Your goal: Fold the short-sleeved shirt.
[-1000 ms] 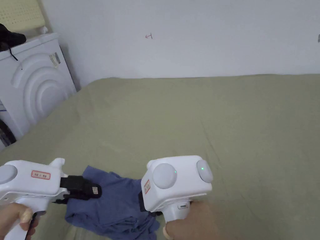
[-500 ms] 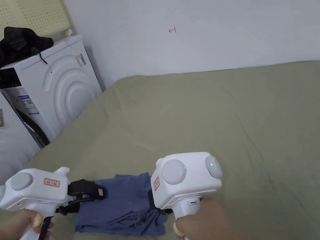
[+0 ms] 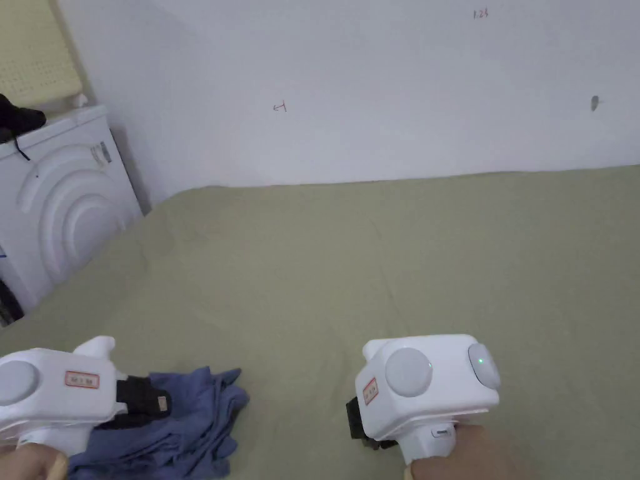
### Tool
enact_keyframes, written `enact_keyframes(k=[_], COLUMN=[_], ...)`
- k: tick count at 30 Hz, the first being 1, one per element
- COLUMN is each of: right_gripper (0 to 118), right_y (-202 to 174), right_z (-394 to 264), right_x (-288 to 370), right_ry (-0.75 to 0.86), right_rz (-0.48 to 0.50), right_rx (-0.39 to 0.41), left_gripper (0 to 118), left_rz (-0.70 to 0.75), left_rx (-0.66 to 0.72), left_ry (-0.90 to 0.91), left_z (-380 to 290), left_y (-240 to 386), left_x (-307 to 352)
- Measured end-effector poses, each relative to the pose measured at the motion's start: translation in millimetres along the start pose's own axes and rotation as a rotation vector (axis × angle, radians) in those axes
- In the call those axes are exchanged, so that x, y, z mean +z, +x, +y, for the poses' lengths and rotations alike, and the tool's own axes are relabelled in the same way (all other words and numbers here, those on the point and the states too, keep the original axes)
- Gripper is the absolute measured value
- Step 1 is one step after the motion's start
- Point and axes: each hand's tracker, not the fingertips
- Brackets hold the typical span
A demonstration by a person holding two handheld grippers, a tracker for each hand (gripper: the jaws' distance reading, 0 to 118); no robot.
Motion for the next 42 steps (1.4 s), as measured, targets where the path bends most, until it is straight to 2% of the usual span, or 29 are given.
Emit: enact_keyframes(k=[3, 6, 10, 13, 15, 19, 23, 26, 29, 31, 33, 35, 40, 41, 42], right_gripper=[0, 0, 0, 0, 0, 0, 0, 1, 1, 1, 1, 1, 2, 9, 40], right_y=[52, 105, 176, 221, 245, 282, 291, 284, 268, 259, 255, 255, 250, 248, 247], right_z=[-23, -47, -77, -95, -104, -112, -105, -96, -100, -108, -111, -114, -111, -111, -110], right_x=[35, 71, 116, 151, 174, 210, 237, 255, 268, 263, 257, 252, 249, 250, 252], right_ry=[0.022, 0.041, 0.064, 0.099, 0.143, 0.208, 0.299, 0.422, 0.694, 0.837, 0.812, 0.812, 0.817, 0.827, 0.833], right_rz=[-0.040, -0.088, -0.167, -0.227, -0.278, -0.349, -0.411, -0.465, -0.558, -0.633, -0.631, -0.580, -0.599, -0.597, -0.599], right_rx=[-0.036, -0.054, -0.095, -0.132, -0.154, -0.205, -0.197, -0.144, -0.066, 0.017, -0.001, -0.060, -0.058, -0.057, -0.058], left_gripper=[0, 0, 0, 0, 0, 0, 0, 0, 0, 0, 0, 0, 1, 9, 42], left_rz=[0.026, 0.068, -0.022, -0.070, -0.051, -0.040, -0.051, -0.012, 0.081, 0.092, 0.082, 0.089, 0.131, 0.151, 0.157], left_rx=[-0.068, -0.200, -0.259, -0.305, -0.365, -0.420, -0.429, -0.410, -0.448, -0.438, -0.374, -0.352, -0.378, -0.396, -0.401], left_ry=[-0.031, 0.017, 0.067, 0.079, 0.108, 0.172, 0.283, 0.444, 0.639, 0.749, 0.813, 0.805, 0.769, 0.767, 0.765], left_z=[-20, -45, -75, -91, -100, -102, -95, -90, -95, -102, -108, -108, -103, -103, -103], left_y=[79, 172, 275, 338, 375, 420, 439, 438, 435, 426, 413, 405, 398, 398, 398], left_x=[-27, -44, -60, -64, -64, -54, -31, -6, 17, 25, 32, 35, 35, 35, 34])
